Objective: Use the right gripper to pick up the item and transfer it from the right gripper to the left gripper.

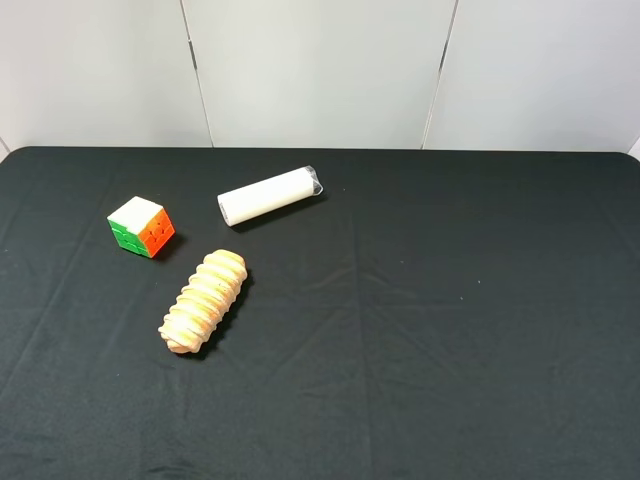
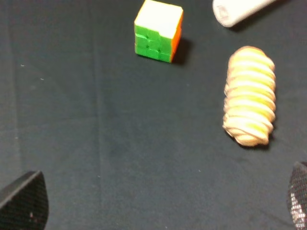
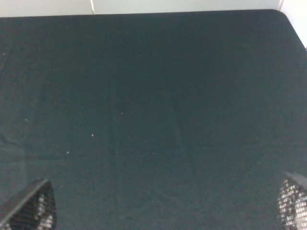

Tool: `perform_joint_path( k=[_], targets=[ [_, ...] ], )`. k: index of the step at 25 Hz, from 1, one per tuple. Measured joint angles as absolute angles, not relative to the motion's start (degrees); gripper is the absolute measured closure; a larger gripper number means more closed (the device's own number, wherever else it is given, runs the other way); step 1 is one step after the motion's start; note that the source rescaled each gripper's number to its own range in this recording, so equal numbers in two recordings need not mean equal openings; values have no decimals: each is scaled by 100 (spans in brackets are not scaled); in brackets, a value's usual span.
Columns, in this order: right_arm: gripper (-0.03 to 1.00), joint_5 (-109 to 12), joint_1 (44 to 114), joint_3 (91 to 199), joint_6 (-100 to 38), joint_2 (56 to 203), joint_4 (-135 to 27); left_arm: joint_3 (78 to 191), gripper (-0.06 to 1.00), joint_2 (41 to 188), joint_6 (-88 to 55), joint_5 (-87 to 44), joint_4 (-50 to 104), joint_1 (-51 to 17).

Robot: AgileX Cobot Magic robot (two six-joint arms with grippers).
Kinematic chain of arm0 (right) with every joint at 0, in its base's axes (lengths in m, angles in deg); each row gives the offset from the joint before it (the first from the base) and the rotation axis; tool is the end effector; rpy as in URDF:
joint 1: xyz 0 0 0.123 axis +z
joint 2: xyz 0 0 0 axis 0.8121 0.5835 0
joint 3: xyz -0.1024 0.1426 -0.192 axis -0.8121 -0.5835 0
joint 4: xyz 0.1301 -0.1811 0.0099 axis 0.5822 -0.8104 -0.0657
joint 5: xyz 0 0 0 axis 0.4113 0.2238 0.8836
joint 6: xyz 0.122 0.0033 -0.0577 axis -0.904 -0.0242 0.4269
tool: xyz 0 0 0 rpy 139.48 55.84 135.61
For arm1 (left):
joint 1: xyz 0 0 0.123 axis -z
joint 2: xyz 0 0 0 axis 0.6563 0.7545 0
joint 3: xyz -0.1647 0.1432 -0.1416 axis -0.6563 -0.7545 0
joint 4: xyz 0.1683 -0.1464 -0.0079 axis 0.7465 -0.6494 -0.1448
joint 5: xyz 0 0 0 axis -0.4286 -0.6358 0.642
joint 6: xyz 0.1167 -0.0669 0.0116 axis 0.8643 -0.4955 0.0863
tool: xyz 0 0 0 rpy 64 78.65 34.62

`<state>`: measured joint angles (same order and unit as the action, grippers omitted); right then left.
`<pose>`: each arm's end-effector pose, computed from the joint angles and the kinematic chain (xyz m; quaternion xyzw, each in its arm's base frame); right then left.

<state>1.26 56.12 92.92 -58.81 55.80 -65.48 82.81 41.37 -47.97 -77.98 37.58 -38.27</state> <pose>0.0362 -0.0053 0.2446 0.0232 0.8455 0.0036 0.5335 0.0344 -0.0076 0.2404 0.0390 0.8538 -0.0267 0.5184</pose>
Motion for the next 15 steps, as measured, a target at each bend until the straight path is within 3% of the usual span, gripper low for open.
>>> perform_joint_path(
  k=[6,15],
  targets=[
    [-3,126,5168,9292,-5881,5580,-6546,8281,-5,4132,-4797,-7789,3763,-4031],
    [-3,126,5152,9292,-5881,5580,-6541,8281,-5,4132,-4797,-7789,3763,-4031]
  ],
)
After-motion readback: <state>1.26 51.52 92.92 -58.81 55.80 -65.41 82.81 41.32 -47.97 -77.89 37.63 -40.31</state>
